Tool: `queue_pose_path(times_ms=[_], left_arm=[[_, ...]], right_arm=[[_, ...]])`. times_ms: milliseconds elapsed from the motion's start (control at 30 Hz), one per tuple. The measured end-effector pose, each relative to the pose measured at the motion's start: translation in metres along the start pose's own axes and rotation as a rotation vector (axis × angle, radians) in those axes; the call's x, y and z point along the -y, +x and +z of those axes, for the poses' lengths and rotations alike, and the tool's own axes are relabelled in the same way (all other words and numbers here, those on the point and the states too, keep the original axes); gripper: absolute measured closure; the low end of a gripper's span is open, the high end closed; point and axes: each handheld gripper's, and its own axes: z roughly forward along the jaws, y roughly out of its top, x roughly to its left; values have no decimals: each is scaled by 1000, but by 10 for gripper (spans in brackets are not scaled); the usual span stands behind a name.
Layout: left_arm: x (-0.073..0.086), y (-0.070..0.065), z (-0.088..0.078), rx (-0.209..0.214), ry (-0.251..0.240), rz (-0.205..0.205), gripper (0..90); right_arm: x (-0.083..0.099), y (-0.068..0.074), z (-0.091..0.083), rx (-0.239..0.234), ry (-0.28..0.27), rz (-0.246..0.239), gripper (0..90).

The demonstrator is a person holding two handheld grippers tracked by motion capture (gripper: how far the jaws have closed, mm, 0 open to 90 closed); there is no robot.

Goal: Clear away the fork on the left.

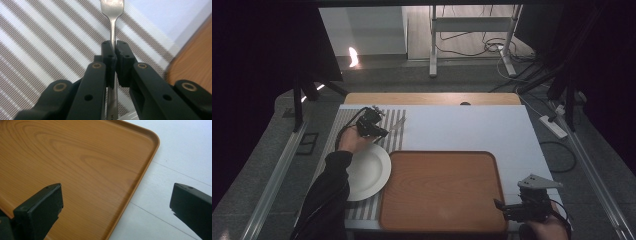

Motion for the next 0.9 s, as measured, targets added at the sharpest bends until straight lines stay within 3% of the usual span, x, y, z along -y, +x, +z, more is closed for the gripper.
queue_pose_path(times_ms=[400,700,900], left_arm=[[-25,-38,8,27,47,97,859],[-34,-63,16,52,64,119,859],[-38,-76,19,69,78,107,858]], right_arm=[[0,0,0,-4,-1,0,0],[0,0,0,-5,2,-1,0],[0,0,0,-6,1,-1,0]])
